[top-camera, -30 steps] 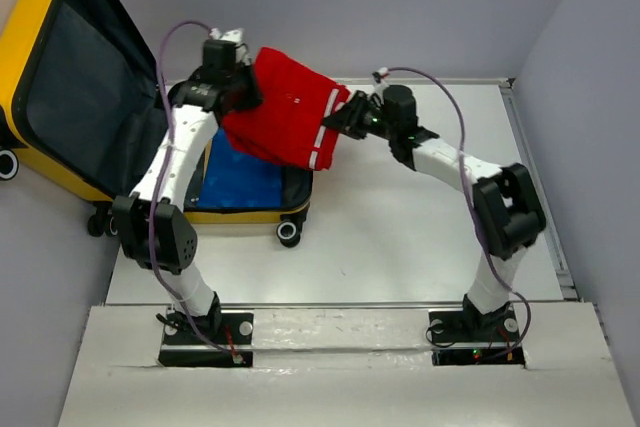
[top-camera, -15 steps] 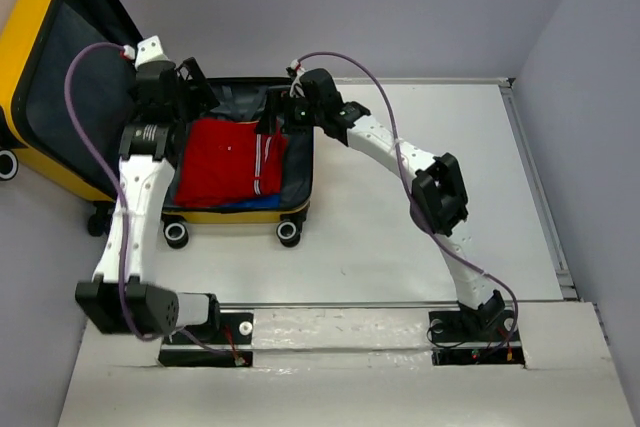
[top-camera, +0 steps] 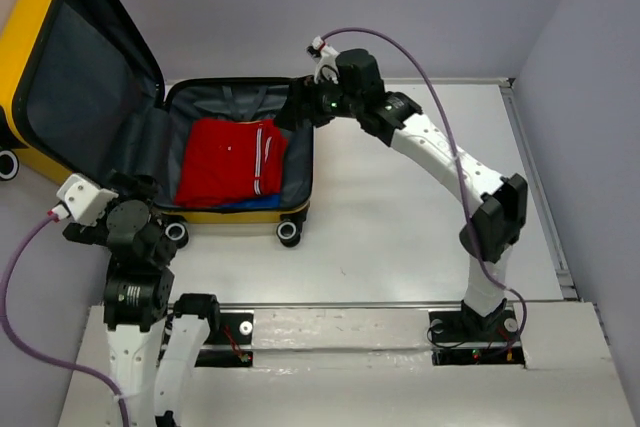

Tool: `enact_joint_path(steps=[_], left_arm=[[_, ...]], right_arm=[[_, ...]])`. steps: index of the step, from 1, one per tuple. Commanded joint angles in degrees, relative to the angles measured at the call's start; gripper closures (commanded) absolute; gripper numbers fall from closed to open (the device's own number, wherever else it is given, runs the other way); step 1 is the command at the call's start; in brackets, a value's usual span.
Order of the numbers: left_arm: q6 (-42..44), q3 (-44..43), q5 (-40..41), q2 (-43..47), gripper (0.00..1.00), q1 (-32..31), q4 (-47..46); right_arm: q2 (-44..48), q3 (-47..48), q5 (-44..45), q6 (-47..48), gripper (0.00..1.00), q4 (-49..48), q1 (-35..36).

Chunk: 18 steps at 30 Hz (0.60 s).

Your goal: Pack the luggage

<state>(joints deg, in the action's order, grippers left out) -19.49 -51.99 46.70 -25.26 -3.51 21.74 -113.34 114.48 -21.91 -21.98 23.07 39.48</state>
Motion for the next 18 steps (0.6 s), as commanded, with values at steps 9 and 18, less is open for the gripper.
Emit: enact_joint_path(steps=[9,18], left_arm=[[1.13,-6.18,10.0,-24.99,0.16,13.6,-6.89],[4.36,-8.74,13.68,-31.87,0.31,15.02,-9.35]], right_arm=[[14.91,-27.71,6.43,3.08,0.07,-7.6,-1.43],[6.65,-30.36,12.68,2.56,0.11,-7.51,-3.09]])
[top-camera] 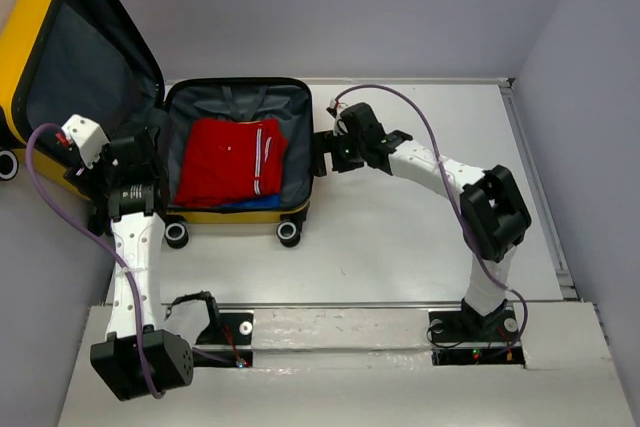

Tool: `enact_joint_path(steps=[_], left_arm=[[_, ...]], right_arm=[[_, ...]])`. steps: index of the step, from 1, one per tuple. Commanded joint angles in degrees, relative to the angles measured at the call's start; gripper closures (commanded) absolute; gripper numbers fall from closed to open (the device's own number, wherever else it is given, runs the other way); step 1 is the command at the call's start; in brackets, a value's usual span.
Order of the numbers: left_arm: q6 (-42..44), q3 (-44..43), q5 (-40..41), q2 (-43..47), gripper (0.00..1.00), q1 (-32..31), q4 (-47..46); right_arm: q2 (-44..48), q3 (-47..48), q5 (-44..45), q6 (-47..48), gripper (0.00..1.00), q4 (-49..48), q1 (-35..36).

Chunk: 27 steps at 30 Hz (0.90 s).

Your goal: Pack the luggage

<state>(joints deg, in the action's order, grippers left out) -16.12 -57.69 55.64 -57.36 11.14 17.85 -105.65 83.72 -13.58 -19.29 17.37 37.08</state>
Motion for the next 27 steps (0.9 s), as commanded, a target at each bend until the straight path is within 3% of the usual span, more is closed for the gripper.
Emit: enact_joint_path(steps=[1,4,5,9,10,12,17,18,19,26,27], left_arm=[[1.0,-3.48,4.92,-0.29,0.35,0.38,-5.37],[0.56,-4.88,3.78,-1.96,0.6,0.38,-5.36],[0.82,-4.8,3.6,-2.14,0.6,0.38,-5.63],[0.39,-4.71,1.41,-2.4,0.94,0.38,-5.72],[0.3,-4.71,0.62,-2.14,0.94,0.38,-5.63],[0.3,-4.36,-1.58,-1.26,0.94,0.03,-5.8],[2.05,-1.55,-1.06,1.46,0.94,-4.17,-7.82],[2.23,-0.33,-0.88,2.86,0.94,-5.67,-8.0],[2.67,0.55,-0.79,3.92,0.94,-7.69,-9.31],[2.76,7.94,7.11,11.74,0.94,-39.91,-11.08],[2.59,8.21,7.12,12.27,0.94,-39.96,-10.9]], right_arm=[[-1.75,0.56,5.14,-0.4,0.13,-1.81,-0.69],[-5.0,1.0,5.76,-0.66,0.23,-1.46,-0.69],[-5.01,1.18,5.67,-0.66,0.25,-1.28,-0.69],[-7.91,1.79,4.18,-1.19,0.5,-1.28,-0.69],[-8.52,1.88,4.09,-1.54,0.64,-1.37,-0.69],[-8.88,1.88,3.83,-1.8,0.77,-1.37,-0.69],[-9.84,2.41,0.84,-2.42,0.77,-1.98,-0.69],[-10.02,2.58,0.32,-2.51,0.87,-2.07,-0.69],[-10.19,3.02,-0.47,-2.42,0.92,-2.16,-0.69],[-10.28,0.75,-3.38,-2.95,0.93,-5.76,-0.17],[-10.11,0.39,-3.47,-3.03,0.93,-5.94,-0.17]])
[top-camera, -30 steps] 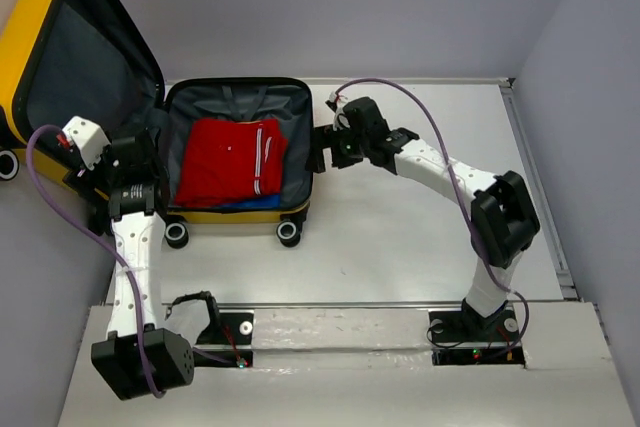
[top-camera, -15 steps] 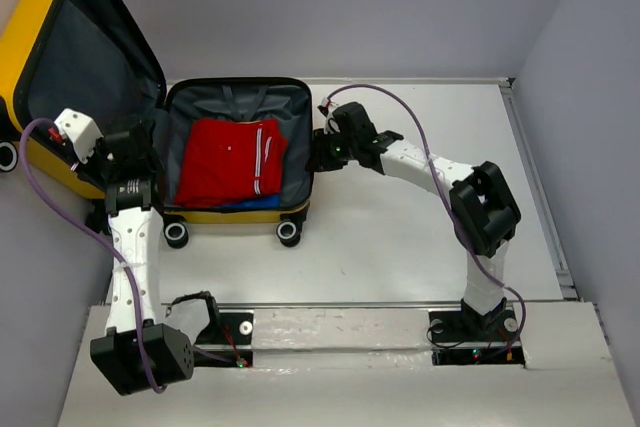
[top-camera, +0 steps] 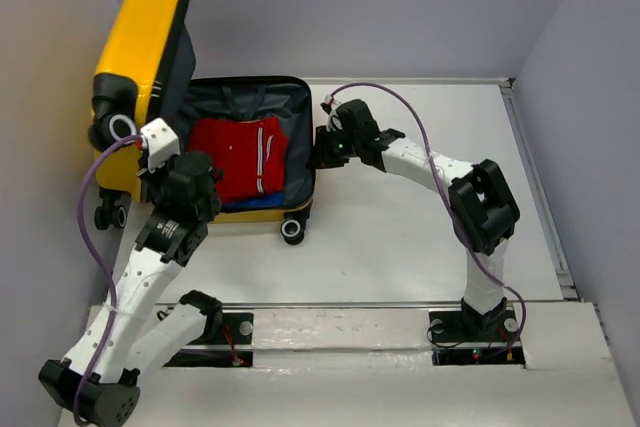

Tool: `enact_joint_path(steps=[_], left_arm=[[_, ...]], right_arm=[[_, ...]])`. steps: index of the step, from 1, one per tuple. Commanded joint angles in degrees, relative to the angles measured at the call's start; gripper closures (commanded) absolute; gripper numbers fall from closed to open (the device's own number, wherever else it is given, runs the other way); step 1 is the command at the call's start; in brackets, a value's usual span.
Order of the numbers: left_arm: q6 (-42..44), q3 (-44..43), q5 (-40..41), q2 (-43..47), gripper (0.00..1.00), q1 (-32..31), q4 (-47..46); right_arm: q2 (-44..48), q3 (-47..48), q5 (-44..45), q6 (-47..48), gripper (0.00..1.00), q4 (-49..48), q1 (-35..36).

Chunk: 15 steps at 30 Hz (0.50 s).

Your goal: Pack the luggage

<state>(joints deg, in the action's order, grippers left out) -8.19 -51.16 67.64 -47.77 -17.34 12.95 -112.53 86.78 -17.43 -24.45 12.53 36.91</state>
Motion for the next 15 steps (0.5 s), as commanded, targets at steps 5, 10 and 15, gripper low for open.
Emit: enact_joint_path(steps=[5,10,15], left_arm=[[-9.73,0.45,-5.5,3.39,0.94,-29.13,-2.06],[-10.28,-5.09,-11.72,3.56,0.66,-42.05,-1.34],[-4.65,-12.02,-33.05,0.76,0.01,-49.8,-3.55]], right_arm=[[-1.82,-3.46,1.43,1.69,0.93,-1.64,0.01],[1.87,-7.93,3.81,2.74,0.93,-1.72,-1.48],[6.96,-14.53,3.72,3.18,0.93,-3.22,-6.66]])
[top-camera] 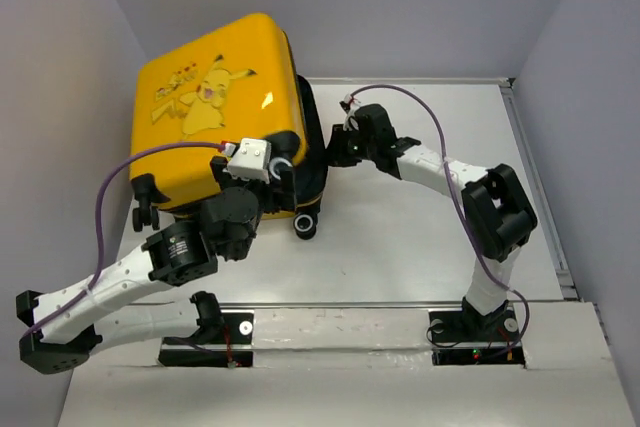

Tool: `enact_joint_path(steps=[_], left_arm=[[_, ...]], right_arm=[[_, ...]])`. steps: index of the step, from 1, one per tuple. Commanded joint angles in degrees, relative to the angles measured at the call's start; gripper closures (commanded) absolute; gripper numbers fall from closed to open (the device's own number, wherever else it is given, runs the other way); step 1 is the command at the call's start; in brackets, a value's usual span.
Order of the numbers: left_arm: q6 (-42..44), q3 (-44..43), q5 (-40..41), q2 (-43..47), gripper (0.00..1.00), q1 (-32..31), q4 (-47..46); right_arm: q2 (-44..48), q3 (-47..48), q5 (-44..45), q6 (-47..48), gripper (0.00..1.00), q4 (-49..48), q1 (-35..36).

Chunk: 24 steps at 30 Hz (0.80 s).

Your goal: Pack the luggage

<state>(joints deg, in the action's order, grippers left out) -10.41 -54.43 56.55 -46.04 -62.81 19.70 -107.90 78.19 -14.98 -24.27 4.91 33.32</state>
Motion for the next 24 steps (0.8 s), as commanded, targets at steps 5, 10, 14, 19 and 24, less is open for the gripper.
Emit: enact_joint_path(steps=[5,10,14,19,24], left_arm=[[0.3,-16.04,-42.38,-3.79,0.01,-5.49,-11.0],[0.13,-24.21,-33.28,-8.61,0.01,-3.48,-7.43],[-3.9,-33.88,-31.41,-17.93,0.01,8.11,0.59],[-5.76,-40.21,-39.24,-27.86,0.01,26.66,-0.63],[-6.28,-54.23,-46.25,-43.29,0.01,44.75,0.24]], right_arm=[[8.75,-12.62,1.89,3.71,0.93,3.97,-7.56],[14.63,-15.96,1.45,3.79,0.93,4.14,-10.65],[18.5,-16.14,2.76,5.2,0.93,7.38,-15.02],[23.08,-14.83,5.04,5.64,0.68,10.64,-19.35],[30.52,-11.66,6.46,5.9,0.18,15.13,-19.35]])
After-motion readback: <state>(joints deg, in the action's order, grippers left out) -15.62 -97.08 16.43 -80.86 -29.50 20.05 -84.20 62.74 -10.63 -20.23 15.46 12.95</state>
